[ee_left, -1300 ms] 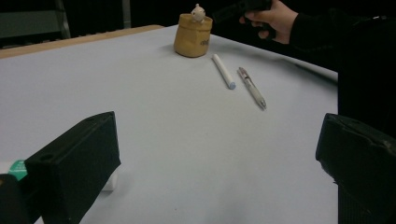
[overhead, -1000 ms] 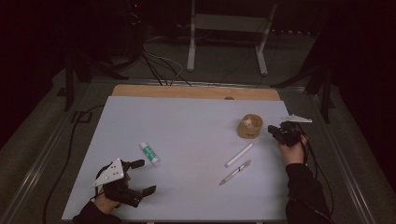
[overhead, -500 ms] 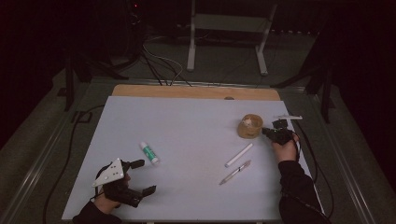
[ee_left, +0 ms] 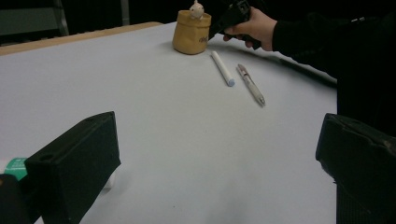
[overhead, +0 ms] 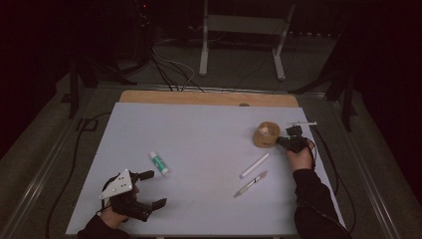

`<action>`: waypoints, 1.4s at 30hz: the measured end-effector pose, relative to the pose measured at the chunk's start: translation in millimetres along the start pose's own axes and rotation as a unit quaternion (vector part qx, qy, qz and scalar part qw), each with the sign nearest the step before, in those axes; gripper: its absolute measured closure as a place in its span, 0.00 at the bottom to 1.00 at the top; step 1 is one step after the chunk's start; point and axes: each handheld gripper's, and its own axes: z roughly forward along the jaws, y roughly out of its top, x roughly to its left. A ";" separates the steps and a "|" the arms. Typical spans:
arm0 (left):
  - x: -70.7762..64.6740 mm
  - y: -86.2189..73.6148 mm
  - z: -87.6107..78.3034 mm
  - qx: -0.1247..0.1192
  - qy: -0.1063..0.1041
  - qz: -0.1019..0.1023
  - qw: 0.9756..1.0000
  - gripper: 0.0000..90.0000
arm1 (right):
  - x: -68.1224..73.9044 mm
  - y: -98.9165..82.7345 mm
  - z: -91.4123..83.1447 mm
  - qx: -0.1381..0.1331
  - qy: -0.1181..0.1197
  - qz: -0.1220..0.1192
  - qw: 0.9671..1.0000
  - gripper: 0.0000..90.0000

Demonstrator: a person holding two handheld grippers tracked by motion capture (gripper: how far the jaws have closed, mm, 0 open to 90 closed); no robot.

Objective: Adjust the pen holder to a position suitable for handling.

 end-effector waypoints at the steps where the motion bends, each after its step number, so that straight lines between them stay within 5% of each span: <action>1: -0.2 0.2 0.1 -0.001 0.000 0.000 1.000 0.00 | -0.4 -0.1 0.1 0.000 0.002 0.002 1.000 1.00; 12: -0.2 -0.1 1.2 0.002 0.000 0.001 1.000 0.00 | 1.0 2.6 -0.3 0.009 0.005 0.001 1.000 1.00; 22: -0.3 -0.5 1.2 0.002 0.001 0.000 1.000 0.00 | 16.5 8.4 7.7 0.014 0.017 -0.017 1.000 1.00; 42: -0.5 -0.1 0.9 0.003 -0.001 0.003 1.000 0.00 | 83.7 24.1 29.9 0.051 0.065 -0.092 0.992 1.00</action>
